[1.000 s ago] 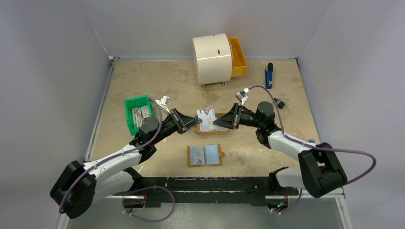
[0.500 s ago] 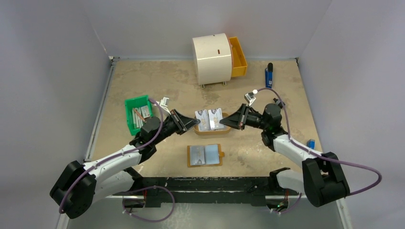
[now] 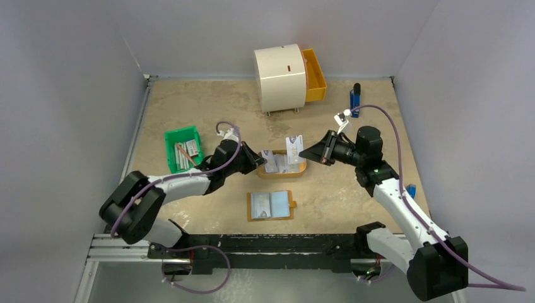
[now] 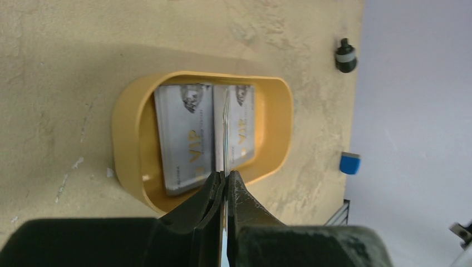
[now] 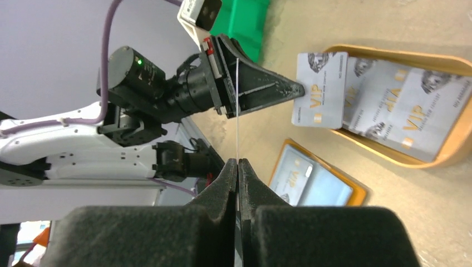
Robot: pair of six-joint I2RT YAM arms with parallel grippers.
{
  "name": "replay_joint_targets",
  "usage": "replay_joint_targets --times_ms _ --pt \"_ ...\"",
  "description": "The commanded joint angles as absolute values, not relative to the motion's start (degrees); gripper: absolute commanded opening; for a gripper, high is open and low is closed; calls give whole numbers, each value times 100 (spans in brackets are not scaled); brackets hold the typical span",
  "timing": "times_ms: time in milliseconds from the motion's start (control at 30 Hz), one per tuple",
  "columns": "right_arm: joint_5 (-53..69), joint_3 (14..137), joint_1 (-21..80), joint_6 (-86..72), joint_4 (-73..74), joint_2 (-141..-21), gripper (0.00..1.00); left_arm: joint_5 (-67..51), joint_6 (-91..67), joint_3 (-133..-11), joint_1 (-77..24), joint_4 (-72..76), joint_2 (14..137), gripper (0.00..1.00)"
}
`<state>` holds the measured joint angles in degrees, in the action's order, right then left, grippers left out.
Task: Put the credit cards into the card holder
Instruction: Place the credit card in the storage box.
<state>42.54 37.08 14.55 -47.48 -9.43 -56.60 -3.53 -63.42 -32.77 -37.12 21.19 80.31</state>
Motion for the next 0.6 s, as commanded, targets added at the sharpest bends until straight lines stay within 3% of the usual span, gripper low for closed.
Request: replay_joint_targets --times_ms 0,300,433,567 --pt "4042 3876 1433 -4180 -191 -5552 0 -202 -6283 -3869 -3674 2131 8597 0" --pt "4082 3816 1433 -4063 -114 -5523 0 -357 -5979 -4318 -3674 1675 9166 0" --pt "3957 3856 1435 -3945 -58 -5537 0 -151 -5848 -4360 -3671 1210 8898 27" --pt "3888 3838 1434 -3827 198 -5451 0 53 -5620 -4555 -3674 470 8414 39"
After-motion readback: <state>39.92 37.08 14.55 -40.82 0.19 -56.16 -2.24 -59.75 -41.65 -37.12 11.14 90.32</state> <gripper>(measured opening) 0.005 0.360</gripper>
